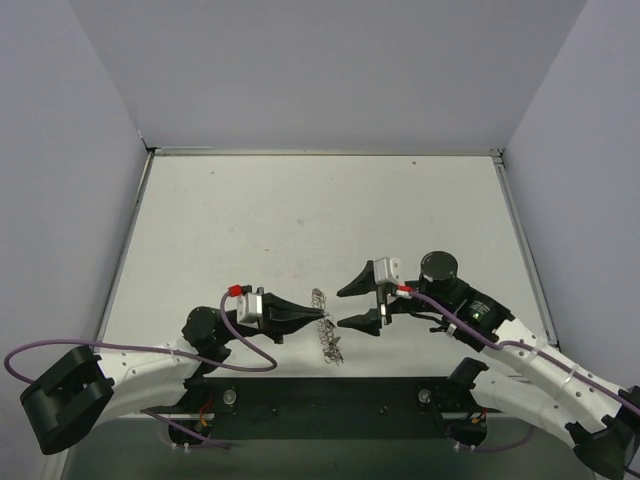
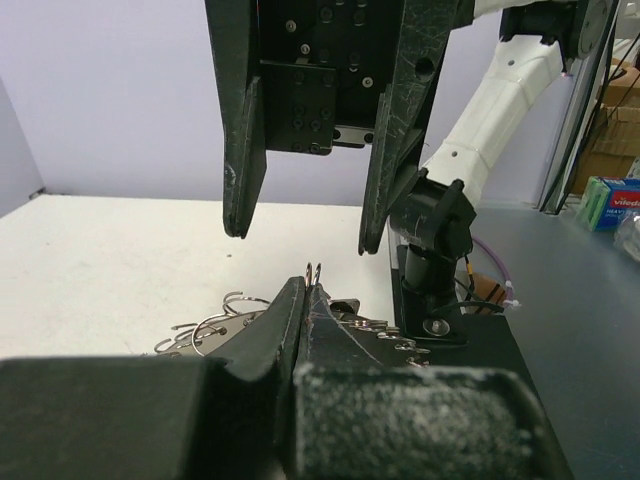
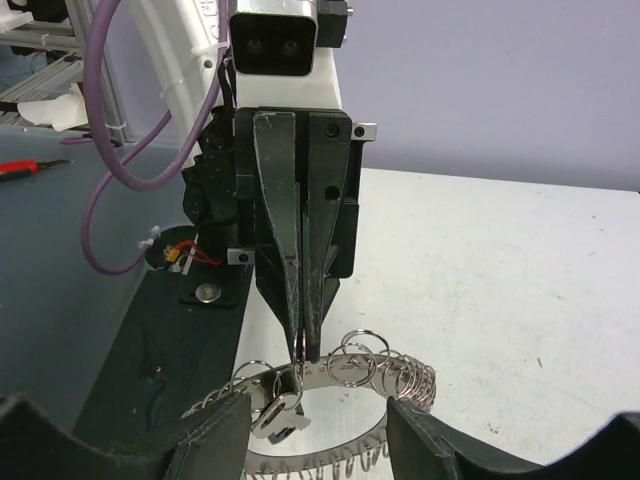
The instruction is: Put the keys on the keyring
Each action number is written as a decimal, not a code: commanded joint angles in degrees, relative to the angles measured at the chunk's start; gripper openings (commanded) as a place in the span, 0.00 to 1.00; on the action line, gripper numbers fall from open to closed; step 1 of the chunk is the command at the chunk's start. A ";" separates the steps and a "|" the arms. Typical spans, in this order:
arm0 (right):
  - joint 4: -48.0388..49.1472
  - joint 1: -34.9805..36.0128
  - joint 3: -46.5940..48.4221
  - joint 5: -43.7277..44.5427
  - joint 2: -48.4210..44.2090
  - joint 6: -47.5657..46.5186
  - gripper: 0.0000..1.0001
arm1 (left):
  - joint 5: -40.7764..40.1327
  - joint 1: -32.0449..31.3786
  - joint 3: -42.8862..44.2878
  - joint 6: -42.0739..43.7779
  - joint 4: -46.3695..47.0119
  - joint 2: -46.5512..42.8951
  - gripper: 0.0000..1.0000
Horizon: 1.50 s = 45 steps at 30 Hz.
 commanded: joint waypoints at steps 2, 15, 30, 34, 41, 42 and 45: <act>3.87 0.49 1.20 -1.12 0.27 0.08 0.55 | -0.38 0.05 2.29 1.37 9.58 -2.04 0.00; 11.96 0.93 0.50 -4.55 3.44 5.62 0.37 | -0.38 0.13 2.29 1.10 9.93 -1.78 0.00; 9.41 1.81 1.11 -6.66 5.81 6.06 0.28 | -0.55 0.05 2.56 0.84 10.20 -1.78 0.00; 9.41 2.07 1.11 -6.40 6.17 6.06 0.22 | -0.55 0.05 2.73 0.75 10.20 -1.78 0.00; 10.03 2.43 1.37 -5.78 6.52 6.50 0.03 | -0.29 0.05 2.91 0.40 10.64 -0.99 0.00; 10.03 2.34 1.46 -5.43 6.52 6.59 0.00 | -0.20 0.13 2.91 0.40 10.64 -1.07 0.00; 9.77 2.43 1.64 -5.43 6.52 6.41 0.00 | -0.20 0.04 3.00 0.40 10.03 -1.34 0.00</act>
